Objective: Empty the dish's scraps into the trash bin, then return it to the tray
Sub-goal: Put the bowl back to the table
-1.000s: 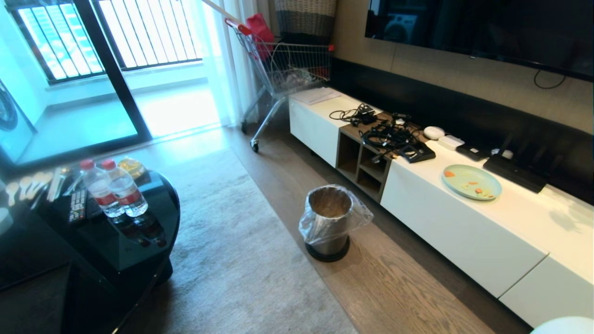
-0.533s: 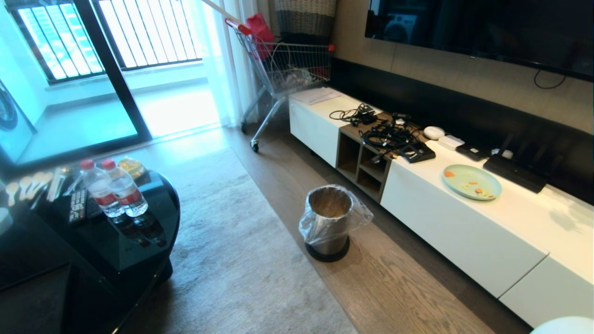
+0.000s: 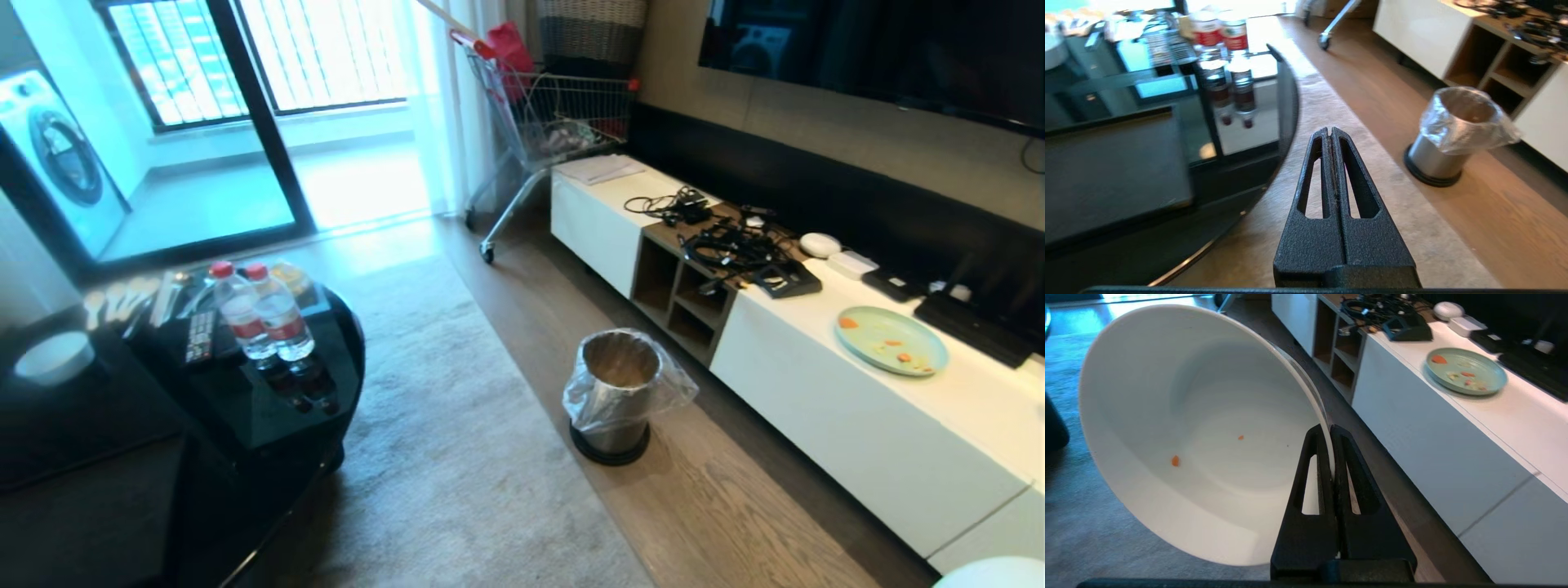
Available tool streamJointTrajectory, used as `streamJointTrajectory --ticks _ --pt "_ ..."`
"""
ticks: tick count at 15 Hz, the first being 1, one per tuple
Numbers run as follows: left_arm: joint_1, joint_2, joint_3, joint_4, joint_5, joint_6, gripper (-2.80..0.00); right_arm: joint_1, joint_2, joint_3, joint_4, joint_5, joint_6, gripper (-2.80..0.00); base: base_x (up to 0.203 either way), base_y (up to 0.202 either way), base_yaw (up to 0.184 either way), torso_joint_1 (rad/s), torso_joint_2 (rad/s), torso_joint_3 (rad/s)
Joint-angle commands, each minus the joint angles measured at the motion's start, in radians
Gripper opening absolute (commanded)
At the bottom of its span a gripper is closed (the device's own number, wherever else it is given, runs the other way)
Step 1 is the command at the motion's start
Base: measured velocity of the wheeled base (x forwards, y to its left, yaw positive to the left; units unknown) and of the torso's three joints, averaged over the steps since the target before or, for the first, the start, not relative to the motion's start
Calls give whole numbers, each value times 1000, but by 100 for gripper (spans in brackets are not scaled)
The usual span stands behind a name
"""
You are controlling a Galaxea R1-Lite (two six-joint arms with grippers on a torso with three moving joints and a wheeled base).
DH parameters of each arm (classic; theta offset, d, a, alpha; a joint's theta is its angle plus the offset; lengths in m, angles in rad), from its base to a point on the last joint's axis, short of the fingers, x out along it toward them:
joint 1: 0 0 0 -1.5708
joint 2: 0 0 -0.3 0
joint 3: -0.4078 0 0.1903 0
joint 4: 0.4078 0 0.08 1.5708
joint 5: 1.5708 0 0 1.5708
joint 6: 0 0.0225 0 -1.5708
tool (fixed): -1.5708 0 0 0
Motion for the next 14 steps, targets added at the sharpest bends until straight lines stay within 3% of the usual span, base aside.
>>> streamJointTrajectory --ticks 1,14 --pt "0 0 0 0 0 -1 -280 0 2 0 0 1 -1 -280 -2 -7 170 0 2 5" --pt "0 0 0 0 0 -1 -280 0 1 0 -2 -12 26 -280 -1 -8 169 2 2 3"
